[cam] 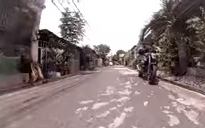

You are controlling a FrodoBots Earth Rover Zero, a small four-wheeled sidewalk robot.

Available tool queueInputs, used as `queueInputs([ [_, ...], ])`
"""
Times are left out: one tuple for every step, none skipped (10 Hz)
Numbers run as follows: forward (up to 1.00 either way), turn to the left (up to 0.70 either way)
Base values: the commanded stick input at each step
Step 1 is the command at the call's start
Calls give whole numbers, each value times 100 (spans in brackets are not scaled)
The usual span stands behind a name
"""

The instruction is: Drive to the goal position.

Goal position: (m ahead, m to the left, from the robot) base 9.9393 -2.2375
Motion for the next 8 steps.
queueInputs([
  [100, 0],
  [100, 0],
  [100, 0],
  [100, -10],
  [100, -25],
  [100, -40],
  [100, -24],
  [100, -5],
])
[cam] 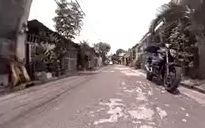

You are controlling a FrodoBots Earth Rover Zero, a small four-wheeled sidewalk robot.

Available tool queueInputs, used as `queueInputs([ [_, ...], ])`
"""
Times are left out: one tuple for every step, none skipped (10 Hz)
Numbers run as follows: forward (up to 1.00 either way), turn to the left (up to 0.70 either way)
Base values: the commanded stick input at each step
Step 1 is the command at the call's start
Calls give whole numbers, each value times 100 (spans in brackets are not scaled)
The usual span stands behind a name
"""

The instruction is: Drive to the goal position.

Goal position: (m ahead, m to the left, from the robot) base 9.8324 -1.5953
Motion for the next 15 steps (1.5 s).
queueInputs([
  [100, -3],
  [100, 0],
  [100, 0],
  [100, 0],
  [100, 0],
  [100, 0],
  [100, 0],
  [100, 0],
  [100, 0],
  [100, 0],
  [100, 0],
  [100, 0],
  [100, 0],
  [100, 0],
  [100, 0],
])
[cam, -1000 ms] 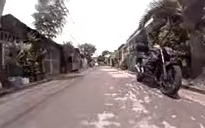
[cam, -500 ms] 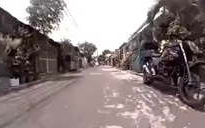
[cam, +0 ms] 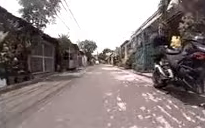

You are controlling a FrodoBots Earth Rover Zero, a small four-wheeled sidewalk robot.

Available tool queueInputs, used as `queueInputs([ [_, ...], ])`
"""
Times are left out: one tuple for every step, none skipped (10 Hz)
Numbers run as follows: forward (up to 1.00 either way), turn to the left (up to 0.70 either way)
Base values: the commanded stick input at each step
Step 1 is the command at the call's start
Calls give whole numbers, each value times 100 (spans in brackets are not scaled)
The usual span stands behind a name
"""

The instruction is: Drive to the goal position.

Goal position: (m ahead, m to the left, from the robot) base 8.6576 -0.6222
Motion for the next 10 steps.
queueInputs([
  [100, 0],
  [100, 0],
  [100, 0],
  [100, 0],
  [100, 0],
  [100, 0],
  [100, 0],
  [100, 0],
  [100, 0],
  [100, 0],
])
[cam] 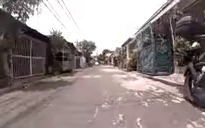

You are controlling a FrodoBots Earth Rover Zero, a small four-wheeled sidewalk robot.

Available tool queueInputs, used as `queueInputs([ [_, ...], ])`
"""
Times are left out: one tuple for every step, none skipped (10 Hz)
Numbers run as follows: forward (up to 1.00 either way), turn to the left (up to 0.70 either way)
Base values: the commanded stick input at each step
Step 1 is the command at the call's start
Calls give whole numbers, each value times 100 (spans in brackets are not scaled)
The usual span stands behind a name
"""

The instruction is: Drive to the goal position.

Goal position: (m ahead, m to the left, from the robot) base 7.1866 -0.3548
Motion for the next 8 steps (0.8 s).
queueInputs([
  [100, -27],
  [100, -40],
  [100, -25],
  [100, 0],
  [100, 0],
  [100, 0],
  [100, 0],
  [100, 0],
])
